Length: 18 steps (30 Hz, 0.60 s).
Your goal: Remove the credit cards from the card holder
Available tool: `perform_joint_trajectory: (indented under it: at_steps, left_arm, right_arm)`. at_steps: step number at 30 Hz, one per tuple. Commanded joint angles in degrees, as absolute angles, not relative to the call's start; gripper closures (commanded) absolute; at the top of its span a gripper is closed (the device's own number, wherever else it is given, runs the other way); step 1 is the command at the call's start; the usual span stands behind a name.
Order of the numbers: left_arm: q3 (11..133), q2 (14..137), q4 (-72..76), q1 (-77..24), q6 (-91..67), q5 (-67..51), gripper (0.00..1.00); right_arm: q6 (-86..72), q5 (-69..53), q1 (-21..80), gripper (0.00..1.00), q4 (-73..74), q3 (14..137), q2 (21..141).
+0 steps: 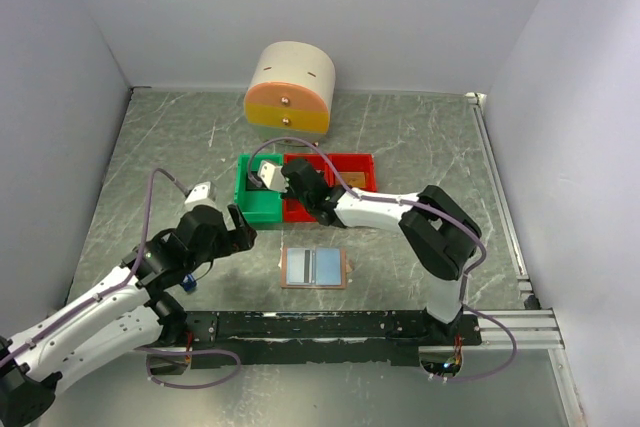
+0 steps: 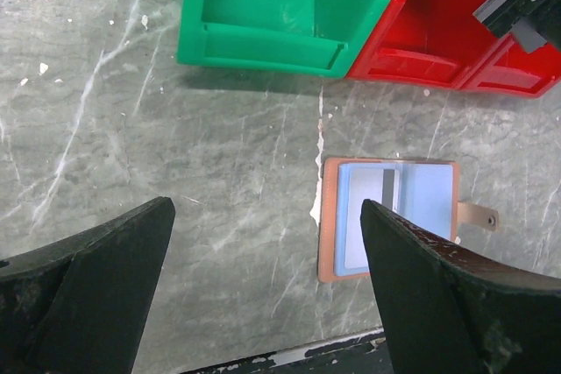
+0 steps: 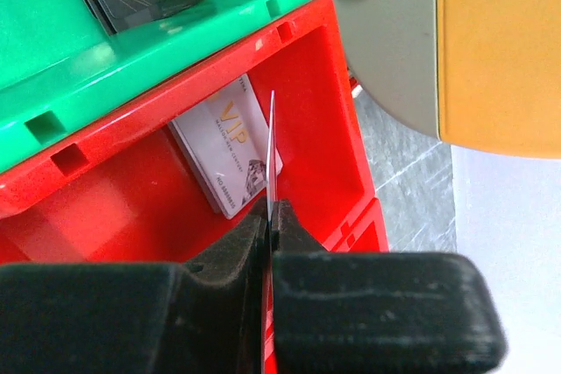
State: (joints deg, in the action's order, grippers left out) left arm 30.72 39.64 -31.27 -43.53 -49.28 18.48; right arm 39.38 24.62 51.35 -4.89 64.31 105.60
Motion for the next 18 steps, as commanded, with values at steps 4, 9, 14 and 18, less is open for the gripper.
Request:
perform_joint_trajectory:
  at_steps: [4,9,14,18]
  left_arm:
    - [33.0,41.1,-31.4,-41.0,-47.8,18.4,0.01]
    - [32.7,41.5,-30.9,-38.5,-47.4,16.4,0.01]
    - [32.4,41.1,-31.0,-36.4,-46.7,14.8,0.0]
    - [32.2,40.5,-31.1,-35.7,-46.6,14.3,0.0]
  right_arm:
    - [43.6,21.7,48.8,1.0,-6.6,67.7,108.9]
    - [44.2,20.8,47.7,1.0,-6.6,69.0,110.5]
    - [44.7,19.8,46.9,1.0,-7.3,69.3,111.9]
    - [45.1,19.1,46.8,1.0,-7.1,69.7,113.2]
